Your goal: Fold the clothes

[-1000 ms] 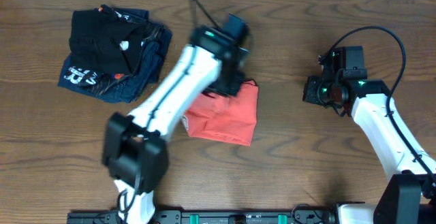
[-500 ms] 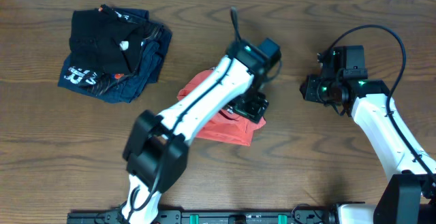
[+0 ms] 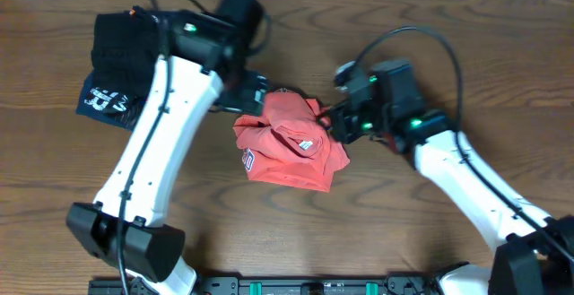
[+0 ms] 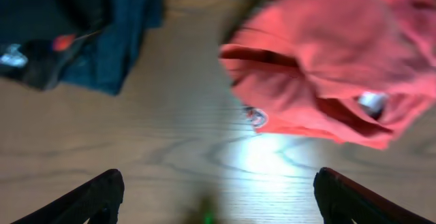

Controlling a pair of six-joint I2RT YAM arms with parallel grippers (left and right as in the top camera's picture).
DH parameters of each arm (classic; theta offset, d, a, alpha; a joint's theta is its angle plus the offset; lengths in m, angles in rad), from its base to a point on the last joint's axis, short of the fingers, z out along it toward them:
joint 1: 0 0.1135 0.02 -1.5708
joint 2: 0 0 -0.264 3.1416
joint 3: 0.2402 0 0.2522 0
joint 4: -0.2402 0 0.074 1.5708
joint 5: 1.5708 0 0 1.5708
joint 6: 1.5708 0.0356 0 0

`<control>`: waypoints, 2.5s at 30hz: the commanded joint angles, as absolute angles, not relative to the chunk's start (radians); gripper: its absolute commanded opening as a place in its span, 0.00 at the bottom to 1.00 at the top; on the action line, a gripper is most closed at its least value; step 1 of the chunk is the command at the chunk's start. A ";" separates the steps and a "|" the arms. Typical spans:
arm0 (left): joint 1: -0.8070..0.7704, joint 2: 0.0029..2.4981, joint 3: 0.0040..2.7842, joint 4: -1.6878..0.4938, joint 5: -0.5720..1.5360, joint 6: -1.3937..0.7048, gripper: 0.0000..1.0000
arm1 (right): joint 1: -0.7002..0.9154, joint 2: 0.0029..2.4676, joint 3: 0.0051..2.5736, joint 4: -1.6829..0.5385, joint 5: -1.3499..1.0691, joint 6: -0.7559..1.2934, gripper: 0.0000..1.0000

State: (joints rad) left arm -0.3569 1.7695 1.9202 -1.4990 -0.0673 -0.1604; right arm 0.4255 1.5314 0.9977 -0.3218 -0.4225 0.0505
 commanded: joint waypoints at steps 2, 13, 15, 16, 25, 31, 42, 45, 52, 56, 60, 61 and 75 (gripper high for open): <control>-0.301 1.750 1.929 -1.526 -0.074 -0.163 0.91 | 0.522 1.590 0.997 -0.300 -0.370 -0.044 0.61; -0.291 1.750 1.928 -1.536 -0.075 -0.163 0.92 | 0.564 1.635 0.997 -0.197 -0.113 -0.010 0.23; -0.291 1.750 1.928 -1.536 -0.070 -0.163 0.92 | 0.545 1.635 0.997 -0.161 -0.069 0.062 0.12; -0.291 1.750 1.928 -1.537 -0.064 -0.163 0.92 | 0.532 1.635 0.997 -0.150 -0.044 0.103 0.07; -0.291 1.750 1.920 -1.544 -0.060 -0.163 0.92 | 0.362 1.635 0.997 -0.191 0.087 0.266 0.24; -0.291 1.750 1.920 -1.544 -0.060 -0.163 0.92 | 0.267 1.634 0.997 -0.289 0.014 0.265 0.43; -0.291 1.750 1.920 -1.539 -0.061 -0.162 0.97 | 0.299 1.633 0.997 -0.308 -0.530 0.039 0.43; -0.291 1.750 1.920 -1.540 -0.061 -0.162 0.97 | 0.323 1.633 0.997 -0.242 -0.419 0.006 0.30; -0.291 1.750 1.920 -1.544 -0.060 -0.162 0.98 | 0.342 1.633 0.997 -0.393 -0.638 0.014 0.36; -0.291 1.751 1.920 -1.526 -0.060 -0.162 0.98 | 0.383 1.633 0.997 -0.483 -0.653 0.014 0.49; -0.291 1.750 1.920 -1.515 -0.060 -0.163 0.99 | 0.439 1.635 0.997 -0.491 -0.560 0.102 0.58; -0.291 1.751 1.920 -1.515 -0.060 -0.163 0.99 | 0.450 1.635 0.997 -0.486 -0.539 0.125 0.59; -0.291 1.751 1.920 -1.518 -0.060 -0.163 0.99 | 0.553 1.702 0.992 -0.473 -0.385 0.562 0.27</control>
